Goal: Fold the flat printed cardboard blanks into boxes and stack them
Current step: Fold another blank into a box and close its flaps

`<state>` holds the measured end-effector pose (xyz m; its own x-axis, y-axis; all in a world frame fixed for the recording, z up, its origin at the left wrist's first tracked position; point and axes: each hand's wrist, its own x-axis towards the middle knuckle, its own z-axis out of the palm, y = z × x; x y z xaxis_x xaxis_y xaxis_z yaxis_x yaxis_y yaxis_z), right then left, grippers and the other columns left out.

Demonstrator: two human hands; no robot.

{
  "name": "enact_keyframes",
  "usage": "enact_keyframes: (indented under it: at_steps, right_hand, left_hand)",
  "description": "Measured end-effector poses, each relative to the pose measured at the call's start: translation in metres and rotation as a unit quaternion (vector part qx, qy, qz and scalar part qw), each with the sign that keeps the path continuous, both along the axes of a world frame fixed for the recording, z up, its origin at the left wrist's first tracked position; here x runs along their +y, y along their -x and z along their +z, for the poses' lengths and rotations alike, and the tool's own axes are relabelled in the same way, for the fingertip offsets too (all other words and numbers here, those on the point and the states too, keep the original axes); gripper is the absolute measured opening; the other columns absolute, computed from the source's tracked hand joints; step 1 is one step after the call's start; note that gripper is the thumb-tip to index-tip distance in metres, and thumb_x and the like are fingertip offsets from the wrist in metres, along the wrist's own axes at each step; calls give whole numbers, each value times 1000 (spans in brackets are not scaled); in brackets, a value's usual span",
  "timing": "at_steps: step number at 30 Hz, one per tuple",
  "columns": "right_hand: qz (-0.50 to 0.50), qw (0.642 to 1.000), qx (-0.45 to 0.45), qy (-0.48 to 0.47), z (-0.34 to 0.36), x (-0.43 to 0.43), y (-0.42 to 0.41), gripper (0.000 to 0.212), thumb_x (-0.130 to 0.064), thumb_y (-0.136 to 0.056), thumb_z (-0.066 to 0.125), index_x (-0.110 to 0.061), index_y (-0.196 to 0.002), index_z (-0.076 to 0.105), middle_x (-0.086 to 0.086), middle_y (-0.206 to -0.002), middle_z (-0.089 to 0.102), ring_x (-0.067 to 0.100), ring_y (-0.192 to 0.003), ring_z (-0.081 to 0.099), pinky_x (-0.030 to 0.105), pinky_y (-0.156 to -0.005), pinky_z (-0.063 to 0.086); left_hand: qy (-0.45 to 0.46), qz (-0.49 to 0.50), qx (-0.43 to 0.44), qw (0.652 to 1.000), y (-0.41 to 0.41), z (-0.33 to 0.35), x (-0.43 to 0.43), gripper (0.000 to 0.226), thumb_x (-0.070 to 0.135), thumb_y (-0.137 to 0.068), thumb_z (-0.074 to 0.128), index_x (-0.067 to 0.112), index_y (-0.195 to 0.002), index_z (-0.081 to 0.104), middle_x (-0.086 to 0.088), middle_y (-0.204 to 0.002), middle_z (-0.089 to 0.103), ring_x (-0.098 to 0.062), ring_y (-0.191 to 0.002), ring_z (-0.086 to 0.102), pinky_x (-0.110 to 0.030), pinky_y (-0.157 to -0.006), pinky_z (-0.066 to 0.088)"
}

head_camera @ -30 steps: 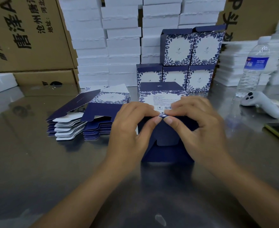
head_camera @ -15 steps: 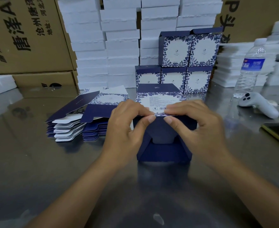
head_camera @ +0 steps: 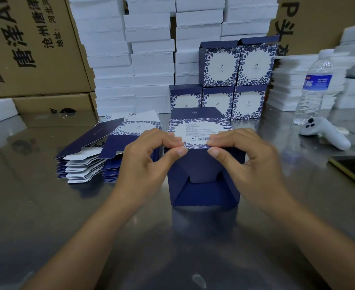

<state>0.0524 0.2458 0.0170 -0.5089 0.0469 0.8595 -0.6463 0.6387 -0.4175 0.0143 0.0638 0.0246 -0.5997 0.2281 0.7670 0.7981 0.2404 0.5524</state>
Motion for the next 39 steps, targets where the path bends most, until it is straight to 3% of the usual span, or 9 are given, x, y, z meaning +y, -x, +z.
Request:
enact_keyframes:
  at_steps: [4, 8, 12, 15, 18, 23, 30, 36, 39]
  right_hand:
    - [8, 1000, -1, 10, 1, 4, 0, 14, -22, -78, 69, -21, -92, 71, -15, -93, 66, 4, -94, 63, 22, -88, 49]
    - [8, 1000, -10, 24, 0, 8, -1, 17, -30, -80, 66, -23, -95, 68, -18, -98, 64, 3, -102, 63, 20, -94, 47]
    - [5, 1000, -11, 26, -1, 6, 2, 12, -21, -80, 67, -24, -92, 68, -13, -96, 66, 4, -99, 63, 20, -92, 48]
    - [10, 999, -20, 23, -2, 9, 3, 11, -21, -83, 63, -23, -93, 67, -13, -97, 66, 3, -100, 62, 19, -92, 46]
    - [29, 999, -34, 20, -2, 13, 4, 14, -22, -87, 58, -24, -98, 67, -16, -102, 65, 4, -107, 61, 19, -96, 44]
    - [43, 997, -34, 47, -4, 16, 6, 13, -21, -86, 60, -26, -96, 66, -14, -103, 65, 0, -106, 61, 16, -90, 46]
    - [24, 997, -41, 60, -5, 14, 9, 11, -21, -86, 59, -19, -93, 67, -14, -98, 65, 0, -99, 61, 11, -87, 45]
    - [40, 996, -58, 62, -6, 20, 7, 13, -29, -85, 57, -25, -94, 66, -12, -106, 65, 4, -109, 60, 20, -98, 43]
    - [36, 992, -90, 86, -8, 21, 7, 15, -40, -84, 56, -34, -95, 64, -12, -115, 63, 0, -115, 56, 15, -99, 39]
  left_hand:
    - [3, -1, 0, 1000, 1, 0, -1, 16, 20, -79, 64, 34, -76, 58, 17, -86, 65, 6, -97, 60, -9, -86, 41]
    - [1, -2, -1, 1000, 2, -1, -1, 16, 20, -80, 64, 34, -76, 58, 17, -87, 65, 5, -98, 60, -10, -86, 41]
    - [-1, -1, -7, 1000, 1, -2, -2, 15, 19, -82, 68, 32, -78, 61, 17, -89, 66, 3, -99, 61, -10, -87, 42]
    - [-16, -23, -55, 998, 1, 0, -3, 4, 29, -80, 63, 27, -81, 67, 16, -94, 69, 2, -102, 62, -19, -95, 45]
    - [-29, -32, -93, 995, 3, 3, -7, 13, 34, -74, 63, 23, -78, 69, 17, -93, 71, 1, -102, 64, -27, -98, 46]
    - [-30, -29, -109, 993, 5, 4, -10, 10, 16, -80, 68, 24, -75, 68, 18, -91, 71, 1, -100, 65, -28, -98, 47]
    - [-37, -21, -120, 992, 6, 2, -8, 10, 12, -82, 68, 19, -74, 68, 19, -91, 72, 4, -99, 64, -23, -97, 46]
    - [-39, -26, -123, 991, 6, 1, -6, 6, 22, -81, 67, 21, -75, 68, 21, -93, 71, 5, -101, 63, -23, -99, 44]
    - [-44, -26, -124, 991, 6, 1, -8, 13, 35, -75, 63, 23, -75, 67, 21, -93, 71, 5, -101, 63, -26, -99, 45]
